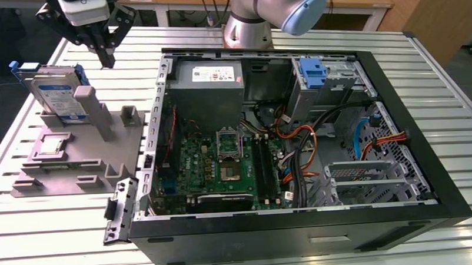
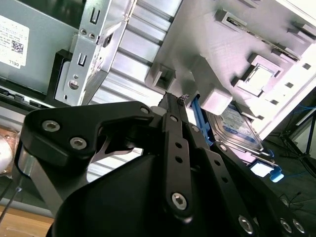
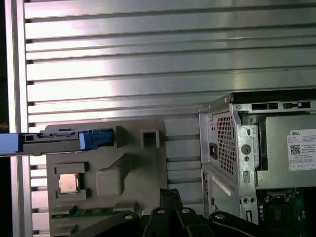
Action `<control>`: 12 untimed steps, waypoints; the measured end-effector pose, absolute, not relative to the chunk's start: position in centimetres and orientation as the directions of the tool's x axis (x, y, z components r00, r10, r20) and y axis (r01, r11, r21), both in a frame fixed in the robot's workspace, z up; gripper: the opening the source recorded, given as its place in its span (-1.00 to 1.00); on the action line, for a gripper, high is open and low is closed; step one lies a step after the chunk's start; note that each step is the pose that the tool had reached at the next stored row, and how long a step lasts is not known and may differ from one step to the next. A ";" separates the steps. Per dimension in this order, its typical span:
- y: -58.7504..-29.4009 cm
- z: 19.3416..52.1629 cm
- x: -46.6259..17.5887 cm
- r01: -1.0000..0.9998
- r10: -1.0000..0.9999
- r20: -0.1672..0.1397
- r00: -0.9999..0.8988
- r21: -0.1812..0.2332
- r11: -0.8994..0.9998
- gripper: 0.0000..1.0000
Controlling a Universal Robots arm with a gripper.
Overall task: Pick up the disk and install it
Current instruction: 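Reach for the disk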
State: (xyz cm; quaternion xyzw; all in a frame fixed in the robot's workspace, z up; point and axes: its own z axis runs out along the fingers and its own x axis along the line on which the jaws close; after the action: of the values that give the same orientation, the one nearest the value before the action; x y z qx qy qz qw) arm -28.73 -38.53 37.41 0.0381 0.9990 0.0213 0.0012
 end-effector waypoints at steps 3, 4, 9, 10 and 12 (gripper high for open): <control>-38.5 37.4 -29.0 0.076 0.076 -0.001 -0.997 0.043 0.996 -0.80; -38.5 37.4 -29.1 0.076 0.076 -0.001 -0.997 0.043 0.996 -0.80; -38.1 37.4 -29.2 0.076 0.076 -0.001 -0.997 0.043 0.996 -0.80; -38.1 37.4 -29.3 0.076 0.076 -0.001 -0.997 0.043 0.996 -0.80; -38.0 37.4 -29.4 0.076 0.076 -0.001 -0.997 0.043 0.996 -0.80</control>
State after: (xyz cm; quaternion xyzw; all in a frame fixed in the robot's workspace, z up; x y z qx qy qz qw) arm -29.38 -38.01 37.40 0.0381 0.9990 0.0213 0.0012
